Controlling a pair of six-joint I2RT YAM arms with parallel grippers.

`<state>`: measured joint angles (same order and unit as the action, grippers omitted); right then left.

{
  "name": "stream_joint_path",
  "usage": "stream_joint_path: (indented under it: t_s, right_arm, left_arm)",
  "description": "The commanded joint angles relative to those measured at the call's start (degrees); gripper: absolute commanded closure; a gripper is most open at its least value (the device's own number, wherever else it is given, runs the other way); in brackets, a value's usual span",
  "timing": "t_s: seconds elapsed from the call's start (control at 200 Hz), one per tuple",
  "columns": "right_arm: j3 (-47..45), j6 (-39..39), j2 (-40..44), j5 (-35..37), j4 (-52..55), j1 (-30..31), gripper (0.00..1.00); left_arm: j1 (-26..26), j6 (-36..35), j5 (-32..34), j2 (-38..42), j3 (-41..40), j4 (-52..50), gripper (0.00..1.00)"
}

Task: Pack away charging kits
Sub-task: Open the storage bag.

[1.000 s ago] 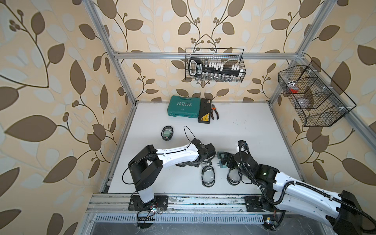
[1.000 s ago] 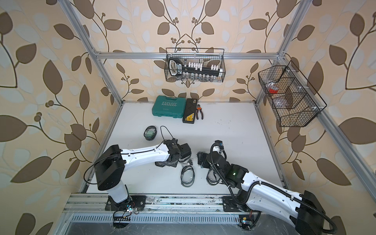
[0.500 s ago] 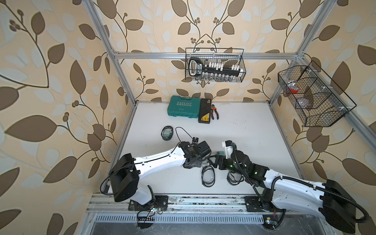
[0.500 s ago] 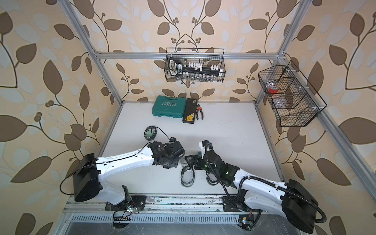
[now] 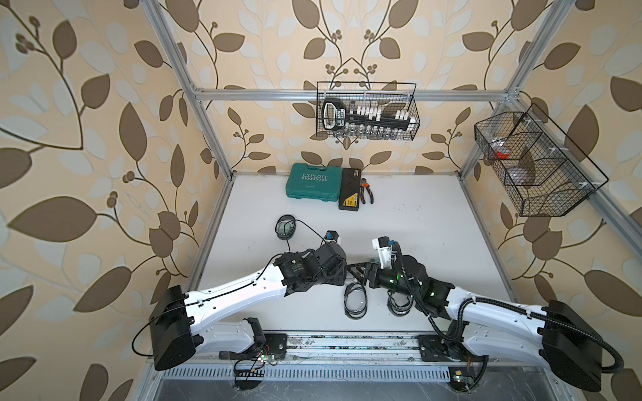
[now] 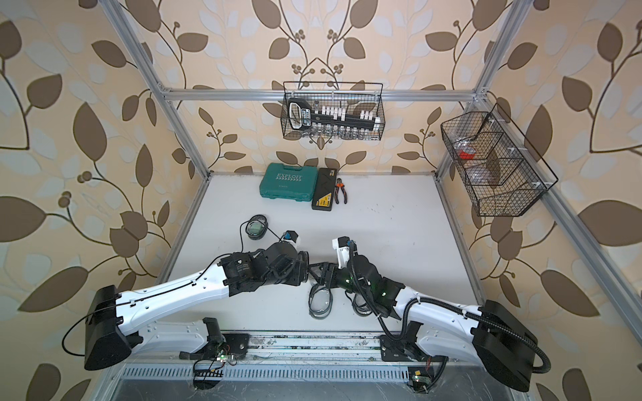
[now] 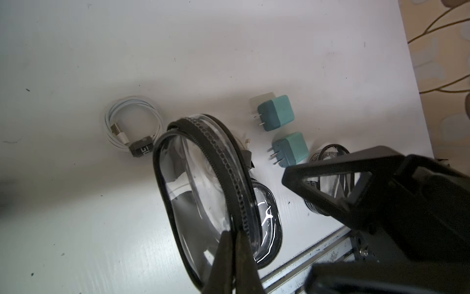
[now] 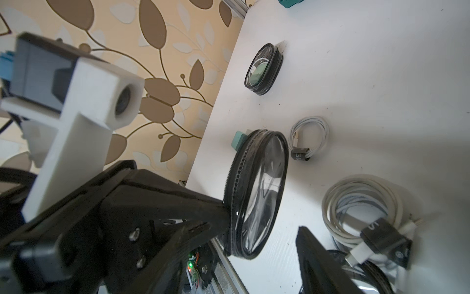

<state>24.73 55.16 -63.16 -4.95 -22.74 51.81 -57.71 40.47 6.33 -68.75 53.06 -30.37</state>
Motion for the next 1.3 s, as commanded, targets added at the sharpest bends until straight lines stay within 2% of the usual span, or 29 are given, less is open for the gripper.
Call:
stream_joint_path:
  t_s: [0.0, 0.145, 0.47, 0.56, 0.745, 0.96, 1.0, 1.065, 1.105, 1.19, 1.295]
  right_arm:
    - [3.04, 2.11, -2.28, -0.05, -0.95, 0.32, 0.41]
    - [4.54, 2.85, -4.3, 0.25, -0.38, 0.34, 0.47]
    - [3.83, 4.78, -3.3, 2.05, -0.47, 0.38, 0.63]
    - [3.83, 5.05, -2.96, 2.21, -0.37, 0.28, 0.72]
    - [3.83, 5.53, -2.02, 2.66, 0.14, 0.34, 1.0]
    - [3.7, 5.46, -0.97, 4.08, 1.77, 0.35, 1.0]
    - [3.61, 5.49, -0.67, 4.54, 2.16, 0.33, 1.0]
    - [3.41, 5.42, 0.08, 5.34, 2.92, 0.26, 1.0]
    - [3.32, 5.49, 0.68, 5.63, 3.37, 0.24, 1.0]
    - [2.96, 5.49, 1.78, 5.98, 3.67, 0.23, 1.0]
    - [2.82, 5.63, 2.79, 5.93, 3.7, 0.31, 1.0]
  left_arm:
    - [-1.16, -2.85, -0.35, 2.47, -0.23, 3.68, 1.0]
    - [-1.7, -3.29, -0.07, 3.43, -0.61, 3.93, 1.0]
    - [-1.96, -3.64, -1.54, 4.92, -1.64, 6.09, 1.0]
    - [-2.04, -3.79, -1.53, 5.04, -1.51, 6.02, 1.0]
    - [-2.05, -3.82, -1.83, 5.21, -1.3, 6.37, 1.0]
    - [-2.05, -3.49, -1.1, 5.64, -0.79, 5.59, 1.0]
    - [-2.05, -3.23, -0.5, 5.82, -0.75, 5.09, 0.89]
    - [-2.05, -2.48, 1.14, 6.44, -0.77, 3.83, 0.62]
    - [-2.05, -2.25, 1.99, 6.9, -1.15, 3.57, 0.52]
    - [-2.05, -1.85, 3.41, 7.58, -2.23, 3.25, 0.43]
    - [-2.01, -1.53, 4.08, 6.93, -2.67, 2.8, 0.39]
